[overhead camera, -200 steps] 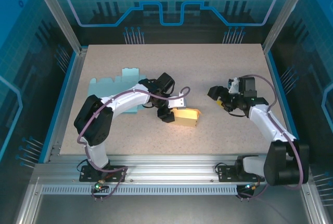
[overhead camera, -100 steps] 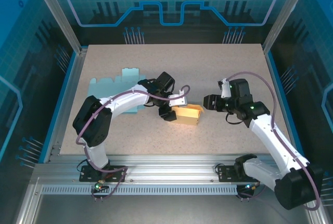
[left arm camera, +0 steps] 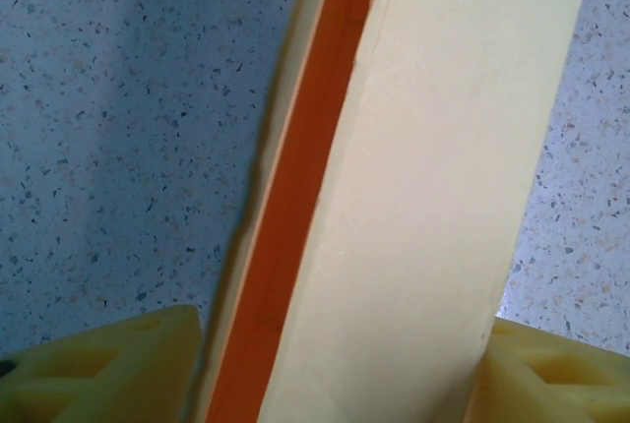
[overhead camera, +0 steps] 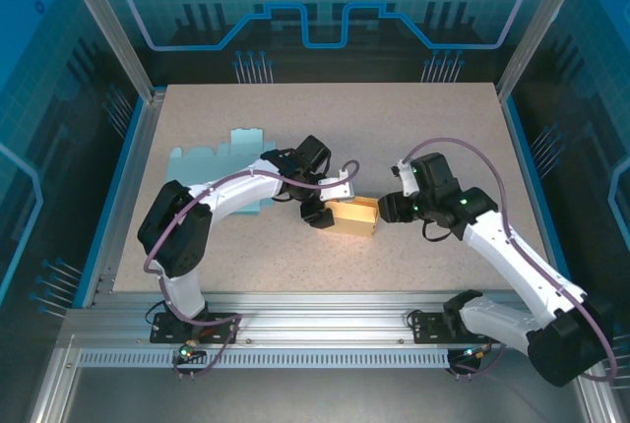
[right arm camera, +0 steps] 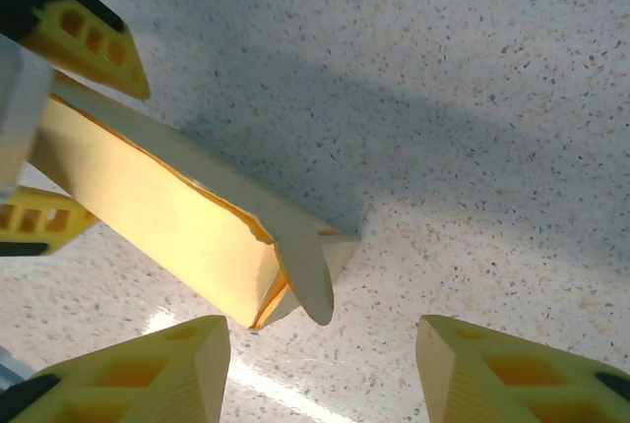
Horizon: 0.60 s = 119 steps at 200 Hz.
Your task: Fold the paper box
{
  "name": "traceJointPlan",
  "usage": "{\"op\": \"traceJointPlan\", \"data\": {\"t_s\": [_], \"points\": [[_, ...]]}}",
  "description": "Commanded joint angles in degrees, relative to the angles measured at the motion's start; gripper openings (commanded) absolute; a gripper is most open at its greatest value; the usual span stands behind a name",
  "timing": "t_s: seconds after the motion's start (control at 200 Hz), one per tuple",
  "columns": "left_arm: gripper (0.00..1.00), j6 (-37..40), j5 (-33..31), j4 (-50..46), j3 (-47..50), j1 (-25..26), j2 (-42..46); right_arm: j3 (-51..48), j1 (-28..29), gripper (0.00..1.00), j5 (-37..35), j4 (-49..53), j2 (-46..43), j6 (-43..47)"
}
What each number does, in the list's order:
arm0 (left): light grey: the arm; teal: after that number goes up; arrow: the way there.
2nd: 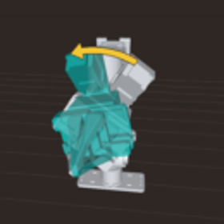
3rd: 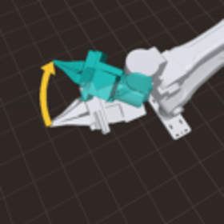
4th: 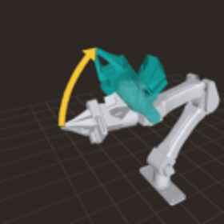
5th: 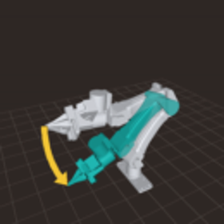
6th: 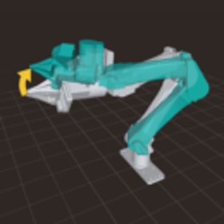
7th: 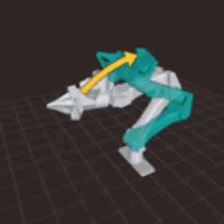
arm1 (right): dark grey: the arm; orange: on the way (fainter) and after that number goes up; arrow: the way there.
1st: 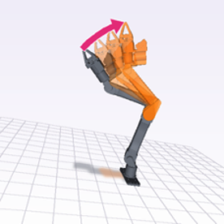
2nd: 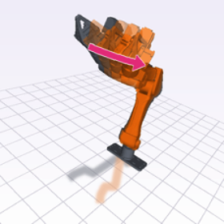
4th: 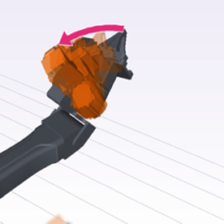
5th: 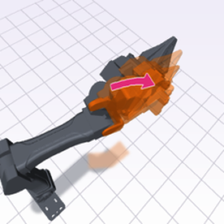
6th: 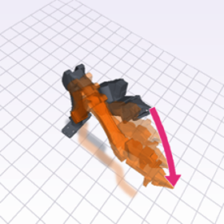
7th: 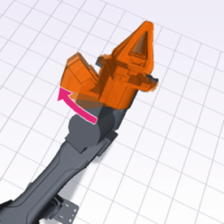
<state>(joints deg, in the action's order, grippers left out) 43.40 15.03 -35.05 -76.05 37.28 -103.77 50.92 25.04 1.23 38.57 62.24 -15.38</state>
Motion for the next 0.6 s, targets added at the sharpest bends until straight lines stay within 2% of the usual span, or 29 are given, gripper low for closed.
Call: {"op": "traceJointPlan", "data": {"t_s": [0.0, 0.35, 0.42, 0.59], "points": [[0.66, -0.5, 0.3, -0.8, -1.3, -0.3, 0.6, 2.2, 1.7, 0.49, -1.6, 0.2, 2.6, 1.9], [0.66, -1.0, -0.5, -0.1, -1.3, -0.4, 0.1, 4.9, 4.6, 0.21, -3.9, 0.8, 7.5, 0.3], [0.65, -1.2, -0.7, 0.0, -1.4, -0.3, -0.1, 5.0, 4.7, 0.21, -3.8, 0.9, 7.9, -0.2], [0.65, -1.3, -0.8, 0.0, -1.6, -0.3, -0.6, 4.6, 4.7, 0.28, -5.9, 1.7, 8.4, -1.4]]}}
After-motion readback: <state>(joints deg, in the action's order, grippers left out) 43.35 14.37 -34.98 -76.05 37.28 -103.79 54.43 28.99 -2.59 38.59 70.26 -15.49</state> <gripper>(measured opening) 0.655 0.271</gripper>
